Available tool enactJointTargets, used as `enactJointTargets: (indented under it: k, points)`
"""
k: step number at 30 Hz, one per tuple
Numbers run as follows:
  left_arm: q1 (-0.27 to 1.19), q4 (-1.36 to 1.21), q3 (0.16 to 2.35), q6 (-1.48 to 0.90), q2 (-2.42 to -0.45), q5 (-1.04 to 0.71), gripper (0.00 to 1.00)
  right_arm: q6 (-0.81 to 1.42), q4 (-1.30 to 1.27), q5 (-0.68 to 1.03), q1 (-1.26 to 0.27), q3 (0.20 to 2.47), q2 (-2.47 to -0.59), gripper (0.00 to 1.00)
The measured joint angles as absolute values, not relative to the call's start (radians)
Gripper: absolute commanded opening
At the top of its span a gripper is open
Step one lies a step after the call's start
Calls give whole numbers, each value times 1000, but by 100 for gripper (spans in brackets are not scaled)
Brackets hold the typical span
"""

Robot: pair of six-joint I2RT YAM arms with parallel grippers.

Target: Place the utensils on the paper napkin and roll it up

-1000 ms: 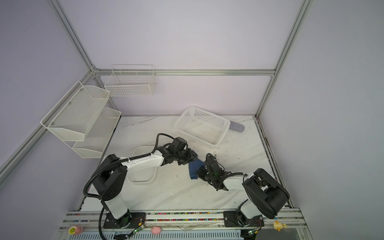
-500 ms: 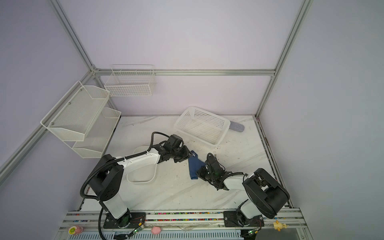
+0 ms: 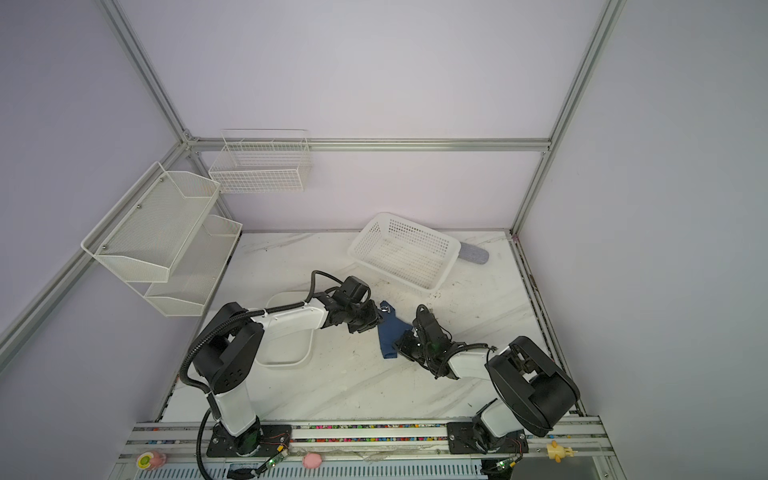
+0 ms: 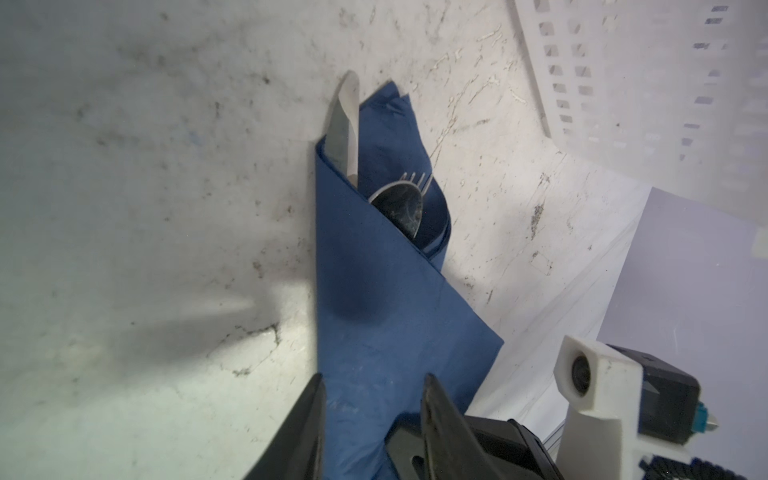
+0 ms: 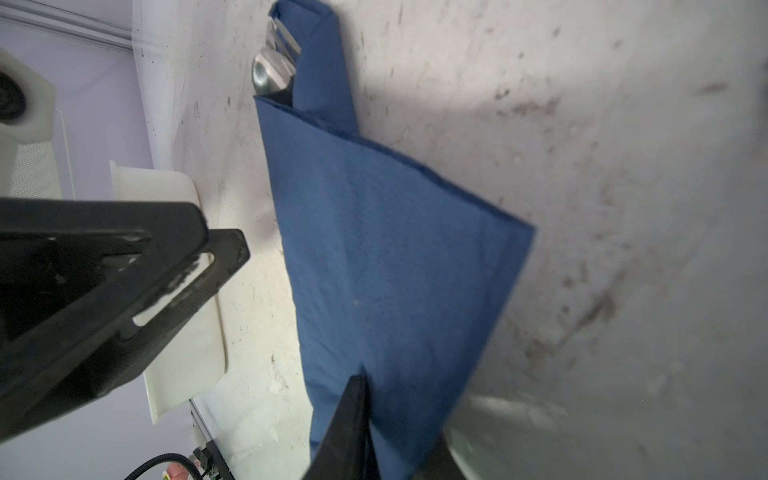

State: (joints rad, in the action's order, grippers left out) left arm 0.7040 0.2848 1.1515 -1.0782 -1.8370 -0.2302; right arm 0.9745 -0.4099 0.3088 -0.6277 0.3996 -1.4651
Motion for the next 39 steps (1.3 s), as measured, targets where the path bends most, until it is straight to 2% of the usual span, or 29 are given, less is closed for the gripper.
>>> enactJointTargets:
  k: [13,24,39]
  points:
    - [723,295,1145,-1077,-1885,-236,35,971,-410,318,-622,398,-1465,19]
    - [735,277,1145,-1077,-1902,-250,23,965,-408,329,-617,398,-1464,21]
    - [735,273,1145,-1076,-1907,-255,20,954,-389,357,-580,404,-1444,40]
